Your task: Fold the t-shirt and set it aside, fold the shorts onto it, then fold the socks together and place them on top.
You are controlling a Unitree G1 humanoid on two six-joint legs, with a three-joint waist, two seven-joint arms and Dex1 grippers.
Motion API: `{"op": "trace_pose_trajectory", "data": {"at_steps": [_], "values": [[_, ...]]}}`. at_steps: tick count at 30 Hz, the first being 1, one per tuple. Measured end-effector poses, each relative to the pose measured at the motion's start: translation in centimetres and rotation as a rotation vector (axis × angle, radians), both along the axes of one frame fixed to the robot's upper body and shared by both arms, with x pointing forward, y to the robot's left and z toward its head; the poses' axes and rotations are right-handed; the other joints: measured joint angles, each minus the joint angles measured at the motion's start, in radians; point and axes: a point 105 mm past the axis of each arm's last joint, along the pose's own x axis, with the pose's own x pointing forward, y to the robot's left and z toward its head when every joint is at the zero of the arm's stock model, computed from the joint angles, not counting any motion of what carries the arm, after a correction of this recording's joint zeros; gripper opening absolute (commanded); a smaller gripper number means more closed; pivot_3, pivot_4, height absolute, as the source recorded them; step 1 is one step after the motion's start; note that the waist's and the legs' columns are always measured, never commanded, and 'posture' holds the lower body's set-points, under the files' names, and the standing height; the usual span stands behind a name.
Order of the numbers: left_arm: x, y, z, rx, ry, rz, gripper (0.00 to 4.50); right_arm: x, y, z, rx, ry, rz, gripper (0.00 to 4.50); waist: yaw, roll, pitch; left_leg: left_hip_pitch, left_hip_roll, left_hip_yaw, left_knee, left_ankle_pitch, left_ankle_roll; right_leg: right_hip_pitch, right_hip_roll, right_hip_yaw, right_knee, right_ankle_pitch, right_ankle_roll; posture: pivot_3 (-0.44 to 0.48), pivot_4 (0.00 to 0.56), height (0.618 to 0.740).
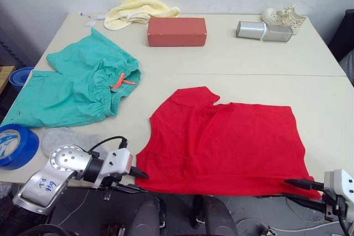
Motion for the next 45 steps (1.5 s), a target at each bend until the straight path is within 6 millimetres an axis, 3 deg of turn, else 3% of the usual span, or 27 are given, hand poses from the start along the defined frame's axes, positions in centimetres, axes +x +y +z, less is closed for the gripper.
{"op": "trace_pose_trajectory", "data": {"at_steps": [3, 6, 10, 13, 17, 20, 27, 31, 36, 42, 45], "values": [[0.6, 1.1, 2.3, -0.008, 0.053, 0.043, 3.61, -0.1, 0.3, 2.2, 0.105, 0.073, -0.069, 3.7, 0.0, 0.0, 0.0, 0.0, 0.0, 0.0, 0.001, 0.0, 0.0, 0.0, 0.0, 0.0, 0.001, 0.0, 0.0, 0.0, 0.15, 0.74], [2.1, 1.5, 4.5, -0.016, 0.09, 0.077, 4.37, 0.5, 0.2, 4.0, 0.155, 0.118, -0.096, 4.47, 0.0, -0.002, 0.002, -0.001, 0.0, 0.0, 0.002, -0.001, -0.002, 0.0, 0.0, 0.0, 0.0, 0.0, 0.0, 0.0, 0.15, 0.74], [6.6, 0.4, 8.3, -0.192, 0.043, 0.178, 4.44, 3.6, -0.8, 6.8, 0.253, 0.031, -0.194, 4.49, 0.001, -0.003, 0.002, -0.001, -0.002, 0.0, 0.002, 0.001, -0.002, 0.001, 0.0, 0.001, -0.002, 0.003, 0.001, 0.0, 0.15, 0.74], [10.8, -2.2, 10.6, -0.398, -0.001, 0.255, 4.44, 8.1, -2.9, 8.6, 0.256, -0.151, -0.31, 4.49, 0.001, -0.006, 0.004, -0.004, -0.004, 0.0, 0.003, 0.004, 0.0, 0.0, 0.0, 0.001, -0.002, 0.008, 0.004, 0.0, 0.15, 0.74], [14.6, -3.6, 9.1, -0.341, -0.051, 0.345, 4.44, 12.3, -5.2, 7.5, 0.178, -0.23, -0.436, 4.49, -0.004, -0.009, 0.005, -0.005, -0.004, 0.006, 0.003, 0.01, -0.004, -0.004, 0.002, 0.002, 0.0, 0.007, 0.005, 0.0, 0.15, 0.74], [17.0, -4.6, 8.1, -0.321, -0.071, 0.414, 4.44, 14.7, -5.8, 6.5, 0.114, -0.234, -0.484, 4.49, -0.005, -0.01, 0.006, -0.009, -0.004, 0.007, 0.005, 0.011, -0.003, -0.007, 0.003, 0.002, 0.003, 0.007, 0.005, 0.0, 0.15, 0.74], [20.7, -6.4, 6.6, -0.289, -0.13, 0.52, 4.44, 19.1, -5.2, 5.2, 0.071, -0.189, -0.538, 4.49, -0.013, -0.011, 0.006, -0.015, -0.004, 0.005, 0.017, 0.013, 0.0, -0.01, 0.001, 0.001, 0.006, 0.01, 0.007, 0.0, 0.15, 0.74], [21.9, -6.5, 5.3, -0.257, -0.139, 0.571, 4.44, 20.1, -5.7, 4.4, 0.065, -0.132, -0.602, 4.49, -0.014, -0.011, 0.006, -0.016, -0.004, 0.004, 0.017, 0.013, 0.0, -0.01, 0.0, 0.001, 0.006, 0.01, 0.007, 0.0, 0.15, 0.74], [23.4, -9.1, 5.6, -0.252, -0.201, 0.586, 4.44, 21.6, -5.6, 3.9, 0.059, -0.089, -0.644, 4.49, -0.014, -0.011, 0.006, -0.017, -0.005, 0.004, 0.017, 0.013, 0.0, -0.01, 0.0, 0.0, 0.006, 0.01, 0.007, 0.0, 0.15, 0.74], [24.1, -8.8, 3.8, -0.194, -0.188, 0.66, 4.44, 22.2, -5.7, 3.6, 0.063, -0.043, -0.656, 4.49, -0.031, -0.011, 0.006, -0.017, -0.004, 0.004, 0.016, 0.013, 0.0, -0.01, 0.001, -0.001, 0.006, 0.01, 0.007, 0.0, 0.15, 0.74], [24.1, -9.0, 3.3, -0.183, -0.176, 0.669, 3.84, 22.4, -5.5, 3.8, 0.067, -0.019, -0.646, 3.9, -0.033, -0.011, 0.006, -0.017, -0.004, 0.004, 0.017, 0.013, 0.0, -0.01, 0.0, -0.001, 0.006, 0.01, 0.007, 0.0, 0.15, 0.74]]}}
